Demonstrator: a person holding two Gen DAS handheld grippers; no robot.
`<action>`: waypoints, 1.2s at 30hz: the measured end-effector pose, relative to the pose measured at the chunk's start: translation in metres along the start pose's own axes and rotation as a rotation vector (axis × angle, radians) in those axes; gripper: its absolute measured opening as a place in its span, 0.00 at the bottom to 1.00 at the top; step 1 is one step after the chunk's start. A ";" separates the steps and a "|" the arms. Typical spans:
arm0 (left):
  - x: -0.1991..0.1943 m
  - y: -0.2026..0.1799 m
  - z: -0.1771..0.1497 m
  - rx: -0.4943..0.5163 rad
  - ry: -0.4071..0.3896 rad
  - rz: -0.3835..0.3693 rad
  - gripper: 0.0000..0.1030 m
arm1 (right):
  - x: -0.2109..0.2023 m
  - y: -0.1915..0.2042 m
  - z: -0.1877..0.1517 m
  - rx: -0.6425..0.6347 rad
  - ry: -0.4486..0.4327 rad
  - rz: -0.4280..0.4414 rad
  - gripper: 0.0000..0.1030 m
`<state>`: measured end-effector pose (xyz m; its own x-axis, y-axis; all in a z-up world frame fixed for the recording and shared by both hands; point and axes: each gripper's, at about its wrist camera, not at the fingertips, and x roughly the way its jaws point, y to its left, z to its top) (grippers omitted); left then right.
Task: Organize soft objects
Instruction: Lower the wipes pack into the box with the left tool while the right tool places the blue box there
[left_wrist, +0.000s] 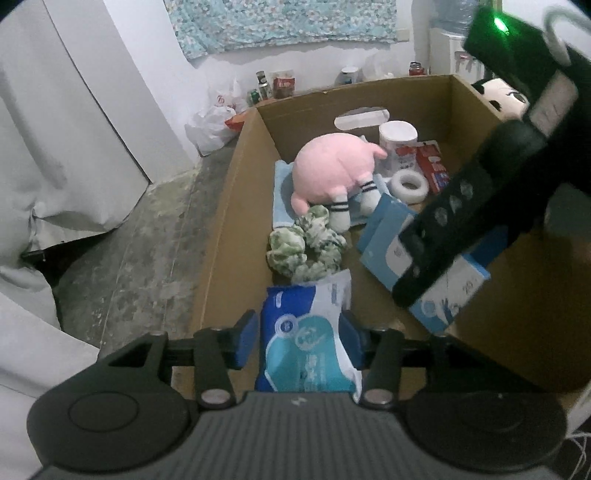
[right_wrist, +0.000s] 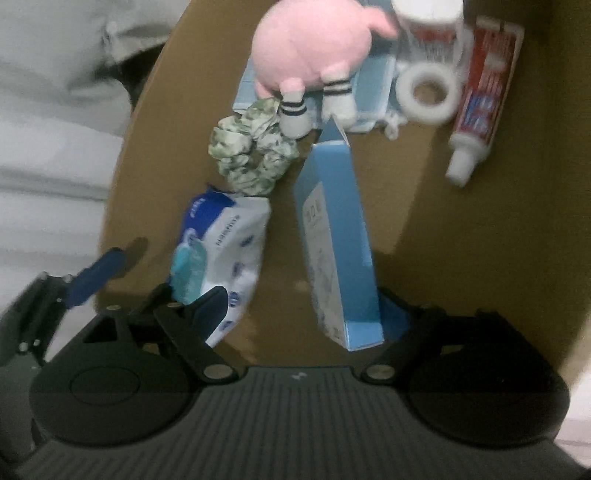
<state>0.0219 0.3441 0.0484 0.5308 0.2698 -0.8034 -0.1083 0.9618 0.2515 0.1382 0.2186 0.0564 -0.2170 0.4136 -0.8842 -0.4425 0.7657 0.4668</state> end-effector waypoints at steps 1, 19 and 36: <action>-0.003 0.000 -0.004 0.002 -0.003 -0.001 0.49 | -0.004 0.002 0.001 -0.012 -0.007 -0.010 0.81; -0.002 0.013 -0.021 -0.098 -0.031 -0.069 0.51 | 0.030 -0.034 0.016 0.211 -0.023 0.123 0.33; -0.021 0.006 -0.029 -0.065 -0.096 -0.050 0.66 | -0.005 0.002 0.016 -0.032 -0.009 -0.245 0.16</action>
<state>-0.0146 0.3454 0.0513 0.6149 0.2186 -0.7577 -0.1324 0.9758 0.1740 0.1524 0.2258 0.0618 -0.0921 0.2216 -0.9708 -0.5085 0.8277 0.2372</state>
